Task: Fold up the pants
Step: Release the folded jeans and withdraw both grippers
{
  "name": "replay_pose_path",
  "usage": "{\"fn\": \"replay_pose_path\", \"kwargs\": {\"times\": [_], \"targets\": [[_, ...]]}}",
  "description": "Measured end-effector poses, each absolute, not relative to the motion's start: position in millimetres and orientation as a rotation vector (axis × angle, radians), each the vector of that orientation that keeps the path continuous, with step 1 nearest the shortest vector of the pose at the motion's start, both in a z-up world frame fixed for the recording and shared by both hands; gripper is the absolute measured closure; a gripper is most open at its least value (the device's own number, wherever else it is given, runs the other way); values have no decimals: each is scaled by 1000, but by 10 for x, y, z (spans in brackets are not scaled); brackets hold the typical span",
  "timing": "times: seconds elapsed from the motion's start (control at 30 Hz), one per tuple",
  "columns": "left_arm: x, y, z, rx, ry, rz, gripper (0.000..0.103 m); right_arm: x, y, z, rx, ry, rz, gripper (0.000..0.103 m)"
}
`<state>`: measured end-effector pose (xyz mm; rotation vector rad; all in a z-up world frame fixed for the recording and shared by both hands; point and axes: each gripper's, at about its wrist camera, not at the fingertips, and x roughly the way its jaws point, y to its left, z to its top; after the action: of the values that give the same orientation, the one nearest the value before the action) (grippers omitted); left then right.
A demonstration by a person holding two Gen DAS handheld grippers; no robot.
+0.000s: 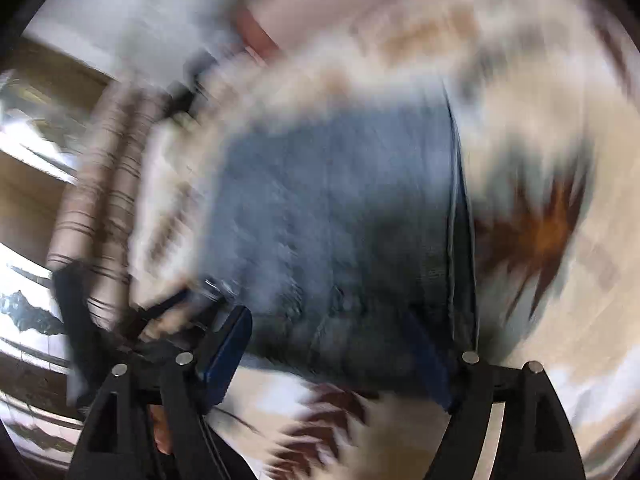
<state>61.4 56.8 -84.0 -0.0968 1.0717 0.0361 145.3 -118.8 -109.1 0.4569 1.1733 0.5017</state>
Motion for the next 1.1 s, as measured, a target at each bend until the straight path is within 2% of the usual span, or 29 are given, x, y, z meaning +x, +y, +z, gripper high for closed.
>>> {"fn": "replay_pose_path", "kwargs": {"times": [0.17,0.3,0.4,0.47,0.53,0.73,0.77,0.8,0.83,1.1], "targets": [[502,551,-604,-52,1033,37,17,1508,-1119,-560,350,1098,466,24],[435,521,-594,-56,1047,23,17,1910,-1021,-349,397,1035,495,23],[363,571,-552,-73,1036,33,17,2291,-927,-604,390,1082,453,17],[321,580,-524,-79,1034,31,17,2545,-873,-1058,390,1235,387,12],[282,562,-505,-72,1028,23,17,2542,-839,-1077,362,1215,377,11],[179,435,-350,-32,969,-13,17,1780,-902,-366,145,1059,406,10],[140,403,-297,-26,937,-21,15,1606,-958,-291,101,1044,400,7],[121,370,-264,-14,924,-20,9,1392,-1031,-219,49,1022,382,5],[114,334,-235,3,922,-12,4,1280,-1077,-202,27,1010,370,3],[91,126,-65,-7,890,-62,0,661,-1470,-115,7,988,286,3]]}}
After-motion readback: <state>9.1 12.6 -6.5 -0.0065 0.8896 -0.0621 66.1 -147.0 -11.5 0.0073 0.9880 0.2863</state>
